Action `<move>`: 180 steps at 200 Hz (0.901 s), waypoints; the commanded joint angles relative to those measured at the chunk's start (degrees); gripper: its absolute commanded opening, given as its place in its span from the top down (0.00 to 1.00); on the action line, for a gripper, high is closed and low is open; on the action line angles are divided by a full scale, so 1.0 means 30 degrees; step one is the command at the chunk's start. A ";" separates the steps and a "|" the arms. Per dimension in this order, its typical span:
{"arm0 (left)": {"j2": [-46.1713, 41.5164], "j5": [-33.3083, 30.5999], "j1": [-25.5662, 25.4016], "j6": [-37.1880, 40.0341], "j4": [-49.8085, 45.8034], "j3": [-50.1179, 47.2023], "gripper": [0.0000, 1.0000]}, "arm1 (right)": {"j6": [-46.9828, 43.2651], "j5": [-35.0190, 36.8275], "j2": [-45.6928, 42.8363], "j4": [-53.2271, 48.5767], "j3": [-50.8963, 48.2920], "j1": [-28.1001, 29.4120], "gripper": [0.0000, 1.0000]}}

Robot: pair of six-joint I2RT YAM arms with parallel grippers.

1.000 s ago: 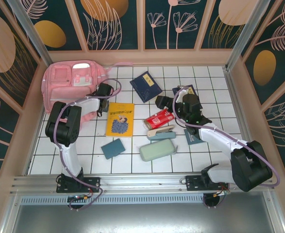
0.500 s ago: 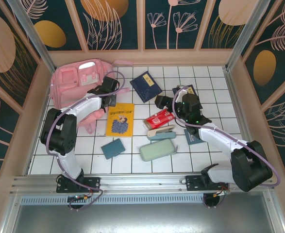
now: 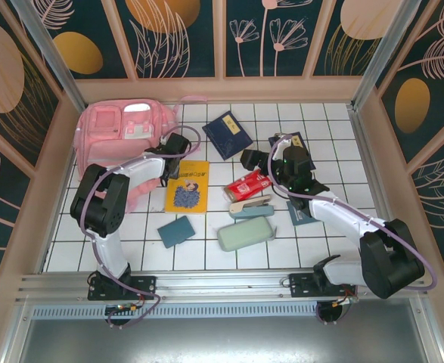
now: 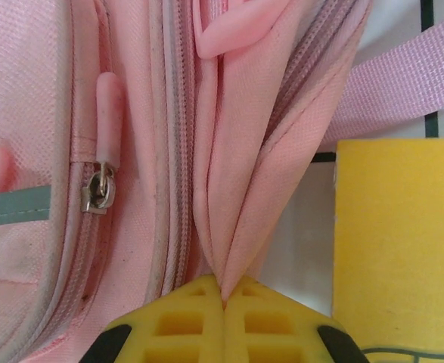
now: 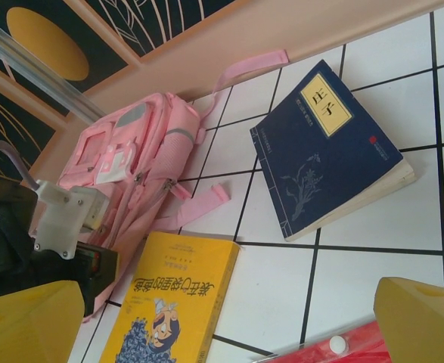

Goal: Pack the student bag

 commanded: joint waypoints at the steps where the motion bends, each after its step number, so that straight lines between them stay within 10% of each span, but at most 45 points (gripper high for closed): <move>1: 0.0109 0.1834 -0.0048 -0.1433 0.0281 -0.0177 1.00 | -0.0371 0.0010 0.0227 -0.0215 0.0746 0.0192 0.01; 79: 0.1392 0.4804 -0.3226 -0.4167 0.1287 0.2054 1.00 | -0.0429 -0.0019 0.0317 -0.0303 0.0830 0.0276 0.01; 180: 0.0968 0.2005 -0.4754 -0.3907 0.0013 0.2784 1.00 | -0.0747 0.0215 0.1311 -0.1443 0.1903 0.0824 0.02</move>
